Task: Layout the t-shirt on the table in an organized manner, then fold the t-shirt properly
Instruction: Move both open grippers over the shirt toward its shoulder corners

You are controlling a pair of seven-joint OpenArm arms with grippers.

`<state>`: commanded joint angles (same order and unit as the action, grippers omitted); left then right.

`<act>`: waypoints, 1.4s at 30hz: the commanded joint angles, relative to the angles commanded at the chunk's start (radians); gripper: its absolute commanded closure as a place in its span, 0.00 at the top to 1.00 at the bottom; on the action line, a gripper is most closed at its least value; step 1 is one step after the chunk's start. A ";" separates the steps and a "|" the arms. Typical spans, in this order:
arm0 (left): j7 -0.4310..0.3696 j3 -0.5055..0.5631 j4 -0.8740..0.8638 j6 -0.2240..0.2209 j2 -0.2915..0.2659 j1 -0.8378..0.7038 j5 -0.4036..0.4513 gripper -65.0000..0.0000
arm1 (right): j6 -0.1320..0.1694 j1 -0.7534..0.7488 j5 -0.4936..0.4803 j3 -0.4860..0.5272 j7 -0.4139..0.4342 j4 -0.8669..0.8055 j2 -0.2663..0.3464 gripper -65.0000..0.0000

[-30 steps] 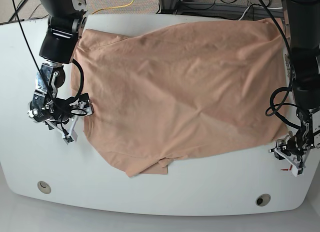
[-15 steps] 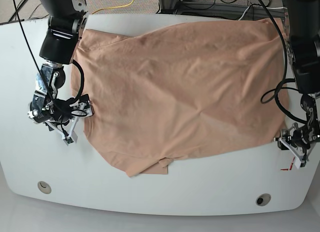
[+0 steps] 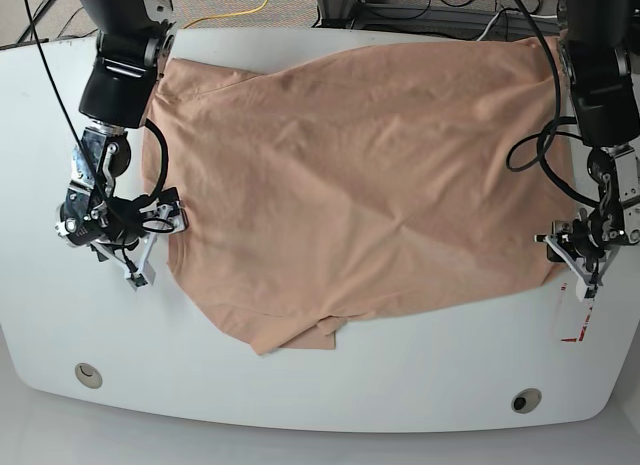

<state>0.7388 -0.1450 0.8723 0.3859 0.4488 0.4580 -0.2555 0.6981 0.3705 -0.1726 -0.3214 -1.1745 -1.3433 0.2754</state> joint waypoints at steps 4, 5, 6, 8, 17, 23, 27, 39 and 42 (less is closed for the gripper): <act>-0.092 0.002 -0.126 0.002 -0.014 0.038 0.058 0.24 | 0.000 -0.002 0.000 0.000 0.000 0.000 0.000 0.90; -0.117 0.002 -0.164 0.002 -0.020 0.051 0.075 0.24 | 0.000 -0.002 0.000 0.000 0.000 0.000 0.000 0.90; -0.138 0.002 -0.201 0.003 -0.023 0.071 0.101 0.24 | 0.000 -0.002 0.000 -0.002 0.000 0.000 0.000 0.90; -0.166 0.002 -0.245 0.005 -0.023 0.097 0.132 0.24 | 0.000 -0.002 0.000 -0.002 0.000 0.000 0.000 0.90; -0.304 0.002 -0.339 0.005 -0.028 0.206 0.219 0.25 | 0.000 -0.028 0.000 -0.038 -0.012 -0.080 -0.002 0.90; -0.236 0.002 -0.310 0.046 -0.028 0.282 0.218 0.25 | 0.000 -0.063 0.000 -0.043 -0.091 -0.221 -0.040 0.90; -0.075 -0.005 -0.163 0.120 -0.026 0.276 0.218 0.24 | 0.000 -0.103 -0.014 -0.041 -0.133 -0.328 -0.069 0.90; 0.301 -0.008 0.681 0.253 -0.075 -0.196 0.219 0.23 | 0.000 -0.247 -0.117 0.000 -0.153 -0.494 -0.184 0.77; 0.302 -0.041 0.806 0.253 -0.110 -0.298 0.224 0.23 | 0.000 -0.250 -0.115 0.014 -0.115 -0.493 -0.213 0.51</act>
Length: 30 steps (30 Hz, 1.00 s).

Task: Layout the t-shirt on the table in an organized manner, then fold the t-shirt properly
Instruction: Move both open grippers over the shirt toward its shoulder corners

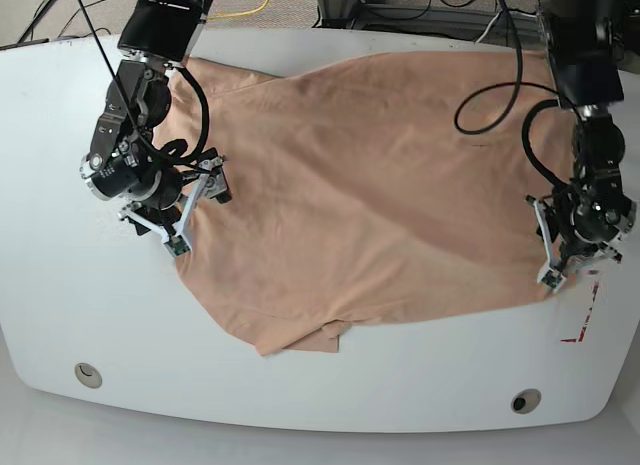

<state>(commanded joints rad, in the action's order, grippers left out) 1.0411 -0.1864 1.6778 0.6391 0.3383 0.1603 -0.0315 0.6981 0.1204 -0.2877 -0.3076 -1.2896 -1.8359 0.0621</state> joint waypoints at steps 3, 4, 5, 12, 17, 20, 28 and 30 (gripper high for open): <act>0.000 -0.055 0.044 -0.023 -0.048 -0.071 0.015 0.23 | 0.000 0.006 0.000 0.031 0.043 0.038 -0.015 0.21; 0.000 -0.069 0.046 -0.035 -0.064 -0.081 0.029 0.23 | 0.000 0.012 0.000 0.044 0.058 0.063 -0.015 0.14; -0.002 -0.078 0.044 -0.043 -0.075 -0.091 0.044 0.23 | 0.000 0.028 0.000 0.057 0.077 0.087 -0.014 0.08; -0.037 -0.095 -0.005 -0.048 -0.103 -0.146 0.094 0.23 | 0.000 0.115 0.000 0.132 0.256 0.339 0.012 0.06; -0.063 -0.097 -0.026 -0.046 -0.098 -0.161 0.094 0.23 | 0.000 0.175 0.000 0.149 0.368 0.532 0.052 0.06; -0.063 -0.098 -0.026 -0.046 -0.097 -0.163 0.094 0.23 | 0.000 0.190 0.000 0.149 0.404 0.608 0.087 0.06; -0.063 -0.097 -0.026 -0.044 -0.084 -0.172 0.094 0.23 | 0.000 0.140 -0.006 0.144 0.456 0.621 0.173 0.06; -0.063 -0.095 -0.026 -0.044 -0.084 -0.170 0.094 0.23 | 0.000 0.104 -0.008 0.133 0.470 0.621 0.193 0.06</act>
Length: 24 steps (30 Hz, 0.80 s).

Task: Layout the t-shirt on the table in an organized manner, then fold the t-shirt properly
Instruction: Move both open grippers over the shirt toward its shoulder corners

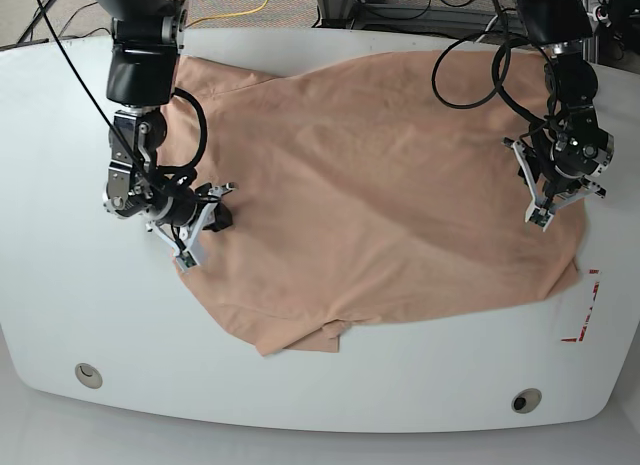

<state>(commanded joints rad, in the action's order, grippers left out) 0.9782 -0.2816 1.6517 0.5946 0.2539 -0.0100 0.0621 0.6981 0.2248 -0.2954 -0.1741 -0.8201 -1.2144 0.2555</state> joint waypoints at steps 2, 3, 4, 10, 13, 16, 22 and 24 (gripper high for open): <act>0.000 0.002 0.000 0.000 0.000 0.002 0.000 0.23 | 0.000 -0.046 0.000 -0.034 0.029 0.000 0.014 0.06; 0.000 0.002 0.000 0.000 0.000 0.003 0.000 0.23 | 0.000 -0.055 0.000 -0.040 0.035 0.000 0.015 0.06; 0.000 0.002 0.000 0.000 0.000 0.003 0.000 0.23 | 0.000 -0.075 0.000 -0.052 0.048 0.000 0.015 0.06; 0.000 0.003 -0.002 0.000 0.000 0.003 0.000 0.24 | 0.000 -0.169 0.002 -0.107 0.061 0.000 0.029 0.06; 0.000 0.003 -0.002 0.000 0.000 0.003 0.000 0.24 | 0.000 -0.204 0.008 -0.144 0.061 -0.003 0.029 0.06; 0.000 0.003 -0.002 0.002 0.000 0.003 0.000 0.24 | 0.000 -0.239 0.008 -0.181 0.061 -0.005 0.031 0.06; 0.000 0.003 0.003 0.002 0.000 -0.005 0.000 0.24 | 0.000 -0.302 0.002 -0.230 0.061 -0.011 0.066 0.06; 0.000 0.003 0.003 0.002 0.000 -0.005 0.000 0.24 | 0.000 -0.327 0.002 -0.244 0.061 -0.040 0.069 0.06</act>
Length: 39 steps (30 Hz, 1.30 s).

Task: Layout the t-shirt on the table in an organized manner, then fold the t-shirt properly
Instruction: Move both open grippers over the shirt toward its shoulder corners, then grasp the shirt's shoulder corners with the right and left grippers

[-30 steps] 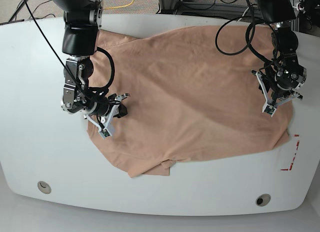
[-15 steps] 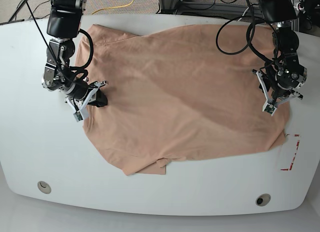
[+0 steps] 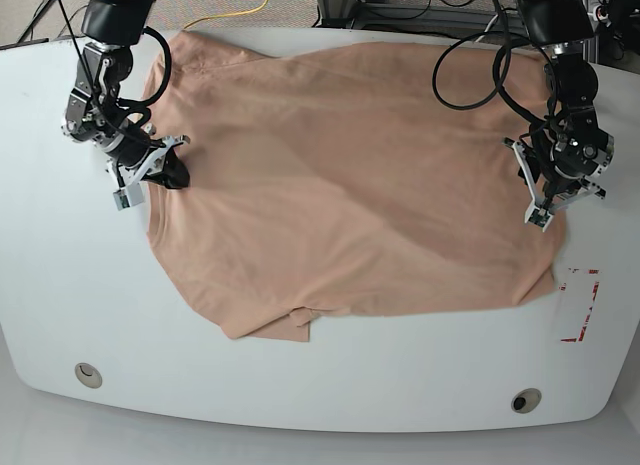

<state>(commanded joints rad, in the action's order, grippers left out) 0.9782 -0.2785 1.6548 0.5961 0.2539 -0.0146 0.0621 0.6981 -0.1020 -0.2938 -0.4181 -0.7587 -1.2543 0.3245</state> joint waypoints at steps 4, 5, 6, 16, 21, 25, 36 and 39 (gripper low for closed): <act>0.000 0.000 0.005 0.000 0.000 0.000 -0.002 0.24 | 0.000 -0.054 -0.002 -0.020 -0.012 -0.112 -0.005 0.06; 0.000 0.000 0.011 0.000 0.000 0.000 -0.002 0.24 | 0.000 -0.055 -0.002 -0.021 -0.020 -0.127 -0.005 0.06; 0.000 -0.002 0.028 0.000 0.000 0.000 -0.002 0.24 | 0.000 -0.057 -0.002 -0.025 -0.041 -0.160 -0.005 0.06; 0.000 0.000 0.132 0.000 -0.002 0.009 -0.002 0.24 | 0.000 0.041 0.002 -0.023 -0.252 -0.436 -0.040 0.06; 0.000 0.002 0.117 0.000 -0.003 0.048 0.000 0.24 | 0.000 0.130 0.005 -0.015 -0.279 -0.448 -0.055 0.06; -0.006 0.025 0.032 0.000 -0.003 0.064 0.000 0.24 | 0.000 0.186 0.006 0.048 -0.279 -0.387 -0.075 0.06; -0.075 0.037 -0.193 0.000 -0.034 0.098 0.000 0.24 | 0.000 0.181 0.008 0.068 -0.196 -0.201 -0.097 0.06; -0.117 0.037 -0.255 -0.002 -0.035 0.100 0.000 0.24 | 0.000 0.181 0.008 0.068 -0.144 -0.135 -0.094 0.06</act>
<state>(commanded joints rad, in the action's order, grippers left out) 0.8615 -0.2417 1.4001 0.5946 0.2186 0.0852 0.0621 0.6981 0.0790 -0.2862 -0.3506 -0.9030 -1.3894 0.2309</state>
